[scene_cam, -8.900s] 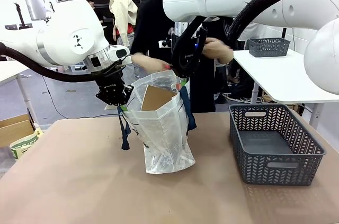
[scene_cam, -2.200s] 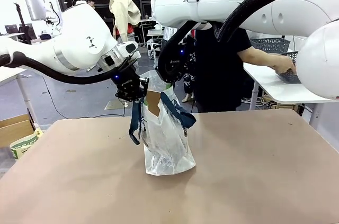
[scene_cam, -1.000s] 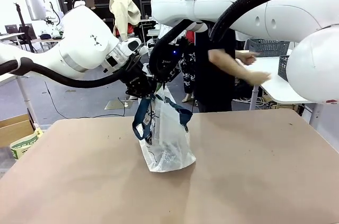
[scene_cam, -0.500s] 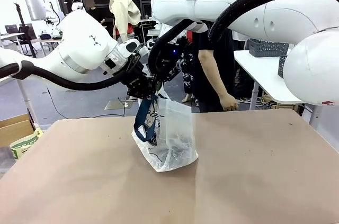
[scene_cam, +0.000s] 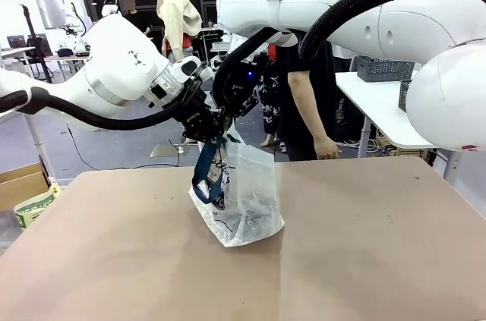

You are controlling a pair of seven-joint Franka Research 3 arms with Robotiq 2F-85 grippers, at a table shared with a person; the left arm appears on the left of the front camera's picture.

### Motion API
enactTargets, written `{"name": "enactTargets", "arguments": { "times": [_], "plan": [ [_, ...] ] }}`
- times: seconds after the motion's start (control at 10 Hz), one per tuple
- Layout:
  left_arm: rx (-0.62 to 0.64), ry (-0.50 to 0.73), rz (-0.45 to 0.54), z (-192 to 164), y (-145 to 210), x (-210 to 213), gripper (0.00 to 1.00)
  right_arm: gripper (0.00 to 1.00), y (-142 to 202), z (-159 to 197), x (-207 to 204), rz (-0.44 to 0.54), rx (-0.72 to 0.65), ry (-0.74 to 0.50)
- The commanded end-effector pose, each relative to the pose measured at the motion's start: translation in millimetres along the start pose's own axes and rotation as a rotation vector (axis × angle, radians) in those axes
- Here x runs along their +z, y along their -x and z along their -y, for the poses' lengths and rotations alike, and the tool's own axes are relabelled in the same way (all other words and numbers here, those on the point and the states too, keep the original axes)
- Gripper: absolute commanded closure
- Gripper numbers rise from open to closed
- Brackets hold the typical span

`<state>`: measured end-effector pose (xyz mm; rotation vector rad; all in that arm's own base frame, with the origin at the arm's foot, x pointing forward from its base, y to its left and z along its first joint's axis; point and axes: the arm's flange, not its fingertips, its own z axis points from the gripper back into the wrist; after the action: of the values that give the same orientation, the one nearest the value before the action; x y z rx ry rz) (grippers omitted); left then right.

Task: Transfer purchased items from the store into the shopping bag.
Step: Move the Reusable shopping bag to the right side of the table.

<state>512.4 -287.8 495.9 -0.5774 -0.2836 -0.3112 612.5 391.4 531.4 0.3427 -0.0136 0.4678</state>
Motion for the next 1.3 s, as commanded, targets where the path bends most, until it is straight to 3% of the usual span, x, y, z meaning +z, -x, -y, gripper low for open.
{"name": "enactTargets", "arguments": {
  "times": [0.0, 1.2],
  "plan": [
    [0.005, 0.032, 0.017, 3, 2, 4, 0.61, 1.0, -1, 1, -3, -0.004, -0.014, 0.008],
    [0.017, 0.157, 0.025, 20, 7, 11, 0.61, 1.0, -3, -2, -14, -0.016, -0.019, 0.031]
  ]
}}
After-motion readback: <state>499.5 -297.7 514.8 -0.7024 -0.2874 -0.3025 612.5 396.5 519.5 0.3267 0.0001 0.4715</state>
